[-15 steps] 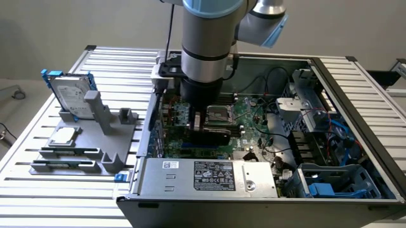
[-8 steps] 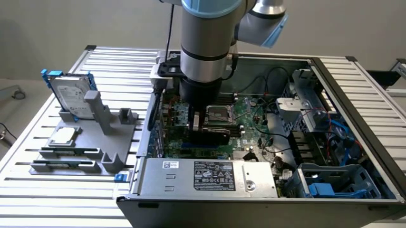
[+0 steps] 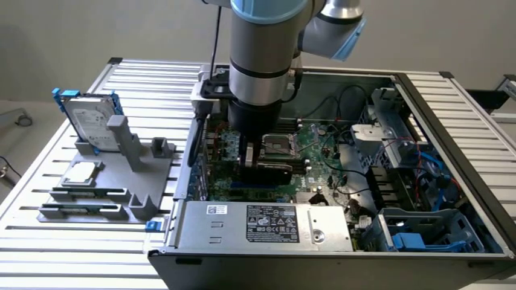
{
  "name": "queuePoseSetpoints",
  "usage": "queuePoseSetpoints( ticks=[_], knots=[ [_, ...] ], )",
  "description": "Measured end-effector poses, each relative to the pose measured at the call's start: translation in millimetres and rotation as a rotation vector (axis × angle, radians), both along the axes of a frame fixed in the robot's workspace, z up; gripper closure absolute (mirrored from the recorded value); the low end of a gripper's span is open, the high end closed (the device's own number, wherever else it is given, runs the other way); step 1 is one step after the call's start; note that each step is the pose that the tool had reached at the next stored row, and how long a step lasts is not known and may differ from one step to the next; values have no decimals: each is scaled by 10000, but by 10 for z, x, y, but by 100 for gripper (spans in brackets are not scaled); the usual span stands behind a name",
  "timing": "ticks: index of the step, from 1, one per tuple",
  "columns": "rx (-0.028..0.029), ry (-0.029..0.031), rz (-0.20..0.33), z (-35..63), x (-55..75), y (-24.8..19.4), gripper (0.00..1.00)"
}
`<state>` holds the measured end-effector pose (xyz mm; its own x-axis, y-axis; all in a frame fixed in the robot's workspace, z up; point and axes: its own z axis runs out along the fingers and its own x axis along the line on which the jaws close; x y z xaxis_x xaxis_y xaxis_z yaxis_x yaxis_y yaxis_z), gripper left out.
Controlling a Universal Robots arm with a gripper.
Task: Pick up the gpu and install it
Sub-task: 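Press down on the gpu until it lock into place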
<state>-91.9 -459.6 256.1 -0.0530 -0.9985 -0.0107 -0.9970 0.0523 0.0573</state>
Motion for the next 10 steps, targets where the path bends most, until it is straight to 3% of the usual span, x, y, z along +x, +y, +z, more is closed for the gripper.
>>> queuePoseSetpoints(
  ticks=[10],
  knots=[
    [-23,1,27,-11,0,0,73]
  ],
)
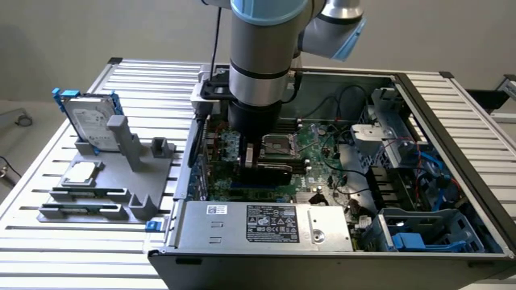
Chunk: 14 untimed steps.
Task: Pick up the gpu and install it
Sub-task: 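Press down on the gpu until it lock into place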
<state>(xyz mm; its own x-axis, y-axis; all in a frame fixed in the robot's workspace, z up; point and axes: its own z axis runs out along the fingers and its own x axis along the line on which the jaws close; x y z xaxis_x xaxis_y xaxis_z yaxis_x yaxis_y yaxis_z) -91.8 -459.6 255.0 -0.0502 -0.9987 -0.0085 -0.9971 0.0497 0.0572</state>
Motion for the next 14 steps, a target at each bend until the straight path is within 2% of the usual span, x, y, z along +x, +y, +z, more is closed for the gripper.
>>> queuePoseSetpoints(
  ticks=[5,14],
  knots=[
    [-38,0,110,0,0,0,73],
    [-61,1,267,0,11,0,73]
  ],
)
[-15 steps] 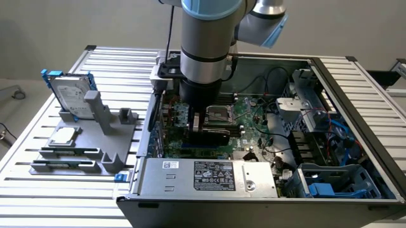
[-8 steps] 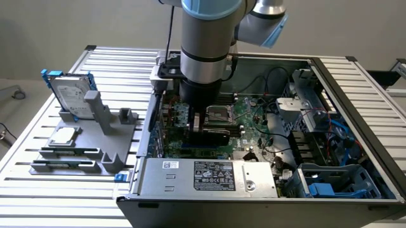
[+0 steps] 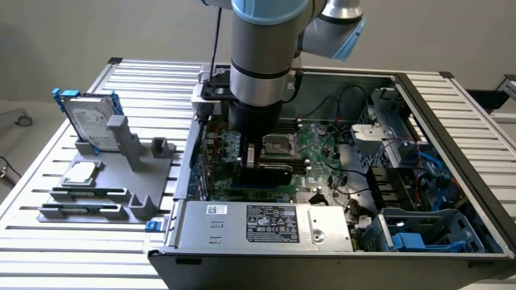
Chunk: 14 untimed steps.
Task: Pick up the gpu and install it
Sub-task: 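Press down on the gpu until it lock into place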
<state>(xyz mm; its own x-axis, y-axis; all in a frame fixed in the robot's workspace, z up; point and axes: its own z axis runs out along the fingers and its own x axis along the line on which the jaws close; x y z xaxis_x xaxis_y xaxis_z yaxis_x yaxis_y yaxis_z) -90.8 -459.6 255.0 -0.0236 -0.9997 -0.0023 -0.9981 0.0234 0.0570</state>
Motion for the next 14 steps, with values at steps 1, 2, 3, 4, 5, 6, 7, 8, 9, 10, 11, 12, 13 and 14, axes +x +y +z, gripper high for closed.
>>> queuePoseSetpoints(
  ticks=[1,2,3,4,5,6,7,8,9,10,11,12,13,14],
  knots=[
    [-3,-1,3,-1,0,0,73],
    [-3,-2,3,-4,1,0,73],
    [-2,-7,2,-10,0,1,73],
    [-2,-12,2,-17,0,1,73],
    [-4,-19,2,-26,0,1,73],
    [-6,-20,3,-32,0,1,73],
    [-9,-20,3,-38,0,1,73],
    [-10,-20,2,-41,-1,2,73],
    [-8,-22,2,-42,0,3,73],
    [-7,-23,2,-43,0,2,73],
    [-4,-24,2,-44,0,3,73],
    [-3,-25,2,-44,0,3,73],
    [-2,-25,2,-44,0,3,73],
    [-1,-25,2,-44,0,3,73]
  ],
)
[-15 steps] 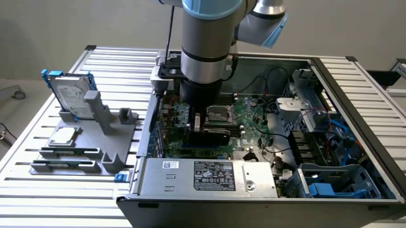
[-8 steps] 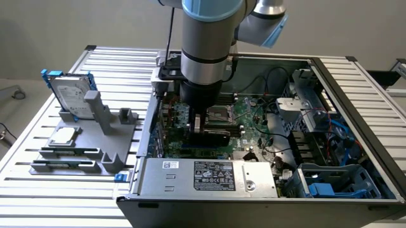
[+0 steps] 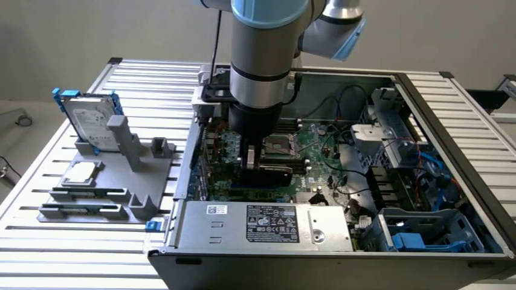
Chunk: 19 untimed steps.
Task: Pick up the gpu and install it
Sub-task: 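Press down on the gpu until it lock into place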
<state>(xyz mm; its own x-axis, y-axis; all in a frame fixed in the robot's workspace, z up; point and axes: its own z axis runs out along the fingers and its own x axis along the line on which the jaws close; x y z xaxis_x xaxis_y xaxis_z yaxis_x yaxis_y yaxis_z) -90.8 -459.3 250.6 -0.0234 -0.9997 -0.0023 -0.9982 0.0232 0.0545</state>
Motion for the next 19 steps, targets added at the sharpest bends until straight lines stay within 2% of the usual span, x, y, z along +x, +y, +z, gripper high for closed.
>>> queuePoseSetpoints(
  ticks=[2,4,6,7,14,19],
  knots=[
    [5,-2,0,2,0,1,72],
    [-1,0,1,17,-2,0,60],
    [0,0,0,44,-5,0,60],
    [-1,0,0,67,-6,0,53],
    [-1,7,0,235,-9,2,53],
    [-1,36,0,395,-9,2,53]
  ],
)
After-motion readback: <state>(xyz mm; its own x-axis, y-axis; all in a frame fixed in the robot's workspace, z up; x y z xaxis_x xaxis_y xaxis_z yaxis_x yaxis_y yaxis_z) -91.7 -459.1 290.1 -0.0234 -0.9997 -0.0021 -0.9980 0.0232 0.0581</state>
